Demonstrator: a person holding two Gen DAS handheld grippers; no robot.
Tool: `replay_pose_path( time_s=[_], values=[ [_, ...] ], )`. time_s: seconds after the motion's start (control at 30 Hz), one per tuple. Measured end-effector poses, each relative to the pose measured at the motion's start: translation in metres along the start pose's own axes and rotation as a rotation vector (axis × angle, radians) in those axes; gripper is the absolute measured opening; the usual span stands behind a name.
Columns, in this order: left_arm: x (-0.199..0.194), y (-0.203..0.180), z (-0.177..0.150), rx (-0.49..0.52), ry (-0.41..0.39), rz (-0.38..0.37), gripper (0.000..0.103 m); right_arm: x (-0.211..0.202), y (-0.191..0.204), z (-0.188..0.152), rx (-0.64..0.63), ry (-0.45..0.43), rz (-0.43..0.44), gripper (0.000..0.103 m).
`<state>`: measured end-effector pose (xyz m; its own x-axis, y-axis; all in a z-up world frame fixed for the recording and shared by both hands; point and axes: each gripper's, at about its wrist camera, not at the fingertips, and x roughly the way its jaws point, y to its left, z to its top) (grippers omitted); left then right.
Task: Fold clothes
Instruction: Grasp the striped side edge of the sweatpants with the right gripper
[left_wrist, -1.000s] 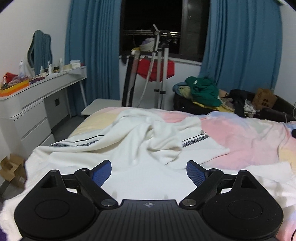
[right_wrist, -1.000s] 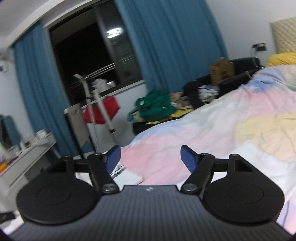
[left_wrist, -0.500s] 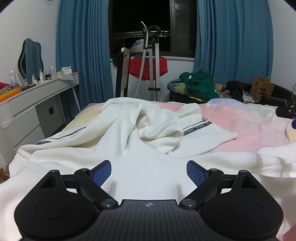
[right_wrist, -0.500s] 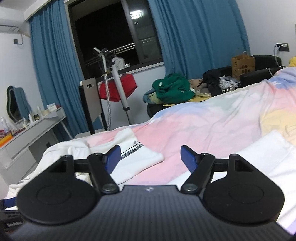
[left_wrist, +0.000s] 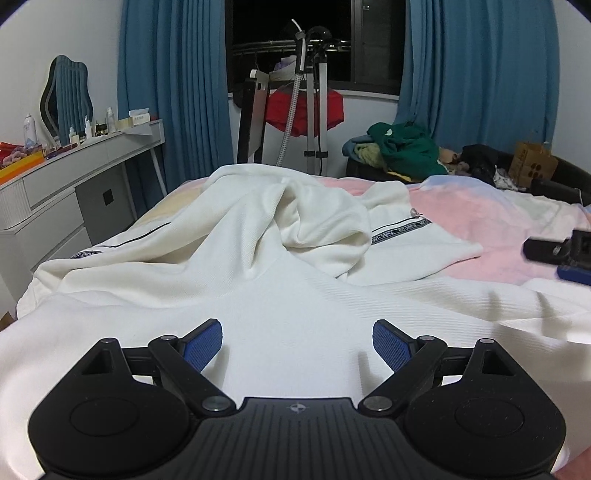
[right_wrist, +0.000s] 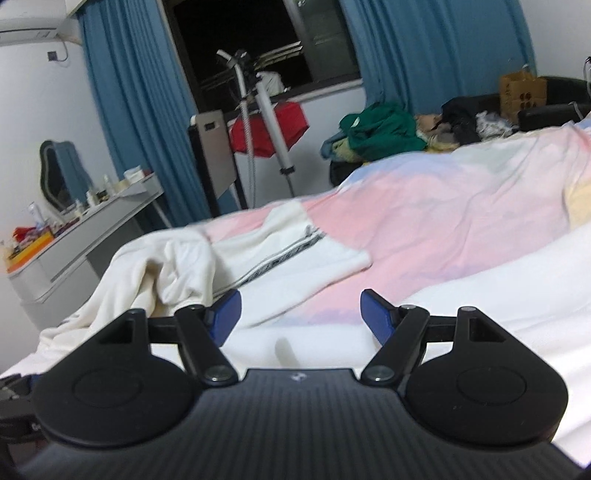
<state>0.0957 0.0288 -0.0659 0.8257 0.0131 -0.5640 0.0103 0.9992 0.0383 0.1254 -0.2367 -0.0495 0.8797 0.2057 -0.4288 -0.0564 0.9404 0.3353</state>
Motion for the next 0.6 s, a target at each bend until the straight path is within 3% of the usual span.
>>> replay_pose_path(
  time_s=[0.23, 0.4, 0.5, 0.6],
  values=[
    [-0.001, 0.006, -0.002, -0.019, 0.007, -0.032, 0.091, 0.045, -0.013, 0.012, 0.235, 0.125, 0.148, 0.074],
    [0.016, 0.016, -0.004, -0.068, 0.032, -0.068, 0.092, 0.108, -0.03, 0.013, 0.435, 0.184, 0.101, 0.073],
    [0.031, 0.023, -0.006, -0.104, 0.06, -0.098, 0.092, 0.149, -0.044, 0.004, 0.524, 0.208, 0.029, 0.064],
    [0.046, 0.025, -0.01, -0.121, 0.061, -0.12, 0.092, 0.174, -0.049, 0.004, 0.558, 0.159, -0.028, 0.055]
  ],
)
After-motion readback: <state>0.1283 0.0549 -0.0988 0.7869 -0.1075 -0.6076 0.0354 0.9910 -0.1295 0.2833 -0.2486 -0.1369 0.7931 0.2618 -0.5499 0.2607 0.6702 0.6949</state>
